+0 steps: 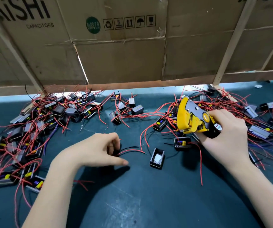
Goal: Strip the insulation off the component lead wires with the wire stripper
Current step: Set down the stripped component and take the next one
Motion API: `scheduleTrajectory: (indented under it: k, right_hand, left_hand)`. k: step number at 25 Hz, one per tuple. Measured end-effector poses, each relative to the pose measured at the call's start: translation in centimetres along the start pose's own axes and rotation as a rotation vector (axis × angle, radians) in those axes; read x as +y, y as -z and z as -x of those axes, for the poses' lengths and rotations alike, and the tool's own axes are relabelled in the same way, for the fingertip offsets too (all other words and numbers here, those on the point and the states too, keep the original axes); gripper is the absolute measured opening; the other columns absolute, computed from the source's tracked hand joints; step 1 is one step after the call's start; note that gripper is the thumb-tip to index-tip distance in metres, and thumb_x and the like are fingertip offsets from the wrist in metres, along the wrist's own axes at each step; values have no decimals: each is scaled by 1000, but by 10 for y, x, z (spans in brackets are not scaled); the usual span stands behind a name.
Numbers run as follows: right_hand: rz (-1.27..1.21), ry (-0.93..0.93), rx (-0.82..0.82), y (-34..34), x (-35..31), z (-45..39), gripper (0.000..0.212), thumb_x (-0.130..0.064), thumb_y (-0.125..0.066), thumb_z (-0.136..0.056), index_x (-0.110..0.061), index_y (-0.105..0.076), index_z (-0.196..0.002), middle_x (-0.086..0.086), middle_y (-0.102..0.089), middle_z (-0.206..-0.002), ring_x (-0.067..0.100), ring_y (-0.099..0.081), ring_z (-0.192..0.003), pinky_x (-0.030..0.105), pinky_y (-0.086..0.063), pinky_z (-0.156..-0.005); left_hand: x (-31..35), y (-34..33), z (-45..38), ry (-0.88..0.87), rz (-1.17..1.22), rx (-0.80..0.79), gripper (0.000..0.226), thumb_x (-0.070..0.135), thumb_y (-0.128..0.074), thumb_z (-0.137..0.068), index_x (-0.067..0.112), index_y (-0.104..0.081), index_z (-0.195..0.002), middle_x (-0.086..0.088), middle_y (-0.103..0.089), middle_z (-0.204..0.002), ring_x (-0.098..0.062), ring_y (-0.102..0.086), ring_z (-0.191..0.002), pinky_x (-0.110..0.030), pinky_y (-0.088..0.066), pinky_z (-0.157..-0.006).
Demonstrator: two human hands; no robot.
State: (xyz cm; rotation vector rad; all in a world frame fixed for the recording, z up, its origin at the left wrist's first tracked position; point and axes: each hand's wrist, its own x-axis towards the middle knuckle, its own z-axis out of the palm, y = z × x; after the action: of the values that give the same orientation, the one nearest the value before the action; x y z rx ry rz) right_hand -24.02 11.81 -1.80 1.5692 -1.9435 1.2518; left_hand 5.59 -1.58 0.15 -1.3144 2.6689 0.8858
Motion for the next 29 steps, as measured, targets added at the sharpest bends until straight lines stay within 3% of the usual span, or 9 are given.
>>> scheduleTrajectory:
  k: [4,7,10,12,15,19,22,26,29]
  right_hand:
    - [3,17,13,1,-2,0,36,-43,-57,-72,-10,-66,-83,-5,-55,-78,32,-60,-78,47,-44,-72]
    - [2,17,16,0,0,0,37,-43,-57,-71,-10,-66,-83,-3,-57,-78,32,-60,-78,49,-45,-72]
    - [11,13,14,-1,0,0,35,-42,-57,-71,-10,-66,-84,-4,-56,-79,32,-60,-79,48,-44,-73]
    - [21,17,15,-2,0,0,36,-42,-56,-72,-10,-66,-84,-5,-54,-78,33,-60,-79,47,-44,-72]
    - [27,16,20,-2,0,0,36,-42,-56,-72,-10,-66,-83,-3,-56,-78,33,-60,-79,45,-42,-71]
    - [51,7,8,-3,1,1,27,-31,-68,-69,-9,-67,-85,2,-62,-80,34,-61,-80,46,-42,-72]
    - [60,6,9,-3,2,1,27,-30,-68,-69,-10,-67,-86,3,-63,-81,34,-61,-81,43,-39,-72]
    - [50,27,18,-2,3,0,35,-41,-56,-71,-10,-66,-85,0,-60,-79,32,-60,-79,44,-41,-71]
    - [68,28,17,-1,4,0,37,-42,-55,-70,-11,-66,-85,0,-60,-80,32,-60,-80,41,-38,-72]
  left_hand:
    - [-13,18,15,-50,8,-52,46,31,-91,-62,28,-61,-96,7,-66,-89,-12,-62,-86,-29,-52,-80]
    - [-14,20,15,-55,73,-73,29,9,-86,-69,20,-67,-88,1,-71,-81,-22,-67,-81,-33,-53,-75]
    - [-10,18,11,-73,123,-48,18,6,-81,-76,14,-67,-83,-2,-71,-75,-18,-65,-71,-32,-52,-72]
    - [-6,18,10,-86,321,8,16,4,-79,-79,8,-65,-86,-6,-67,-77,-17,-61,-72,-32,-50,-71]
    - [6,16,8,-102,623,12,22,7,-79,-79,4,-62,-92,-7,-63,-77,-21,-54,-71,-26,-47,-65]
    - [40,-6,3,-180,772,-44,34,14,-85,-70,8,-62,-94,0,-63,-65,-12,-49,-55,-21,-43,-56]
    - [64,-31,-2,-212,717,100,33,20,-88,-68,9,-63,-85,4,-60,-62,-10,-47,-51,-18,-43,-49]
    - [76,-56,-5,-247,397,393,23,30,-88,-69,21,-69,-79,6,-66,-63,-3,-51,-49,-11,-39,-52]
    - [79,-60,-5,-223,298,482,19,34,-86,-69,24,-73,-79,11,-65,-64,-2,-57,-56,-11,-42,-56]
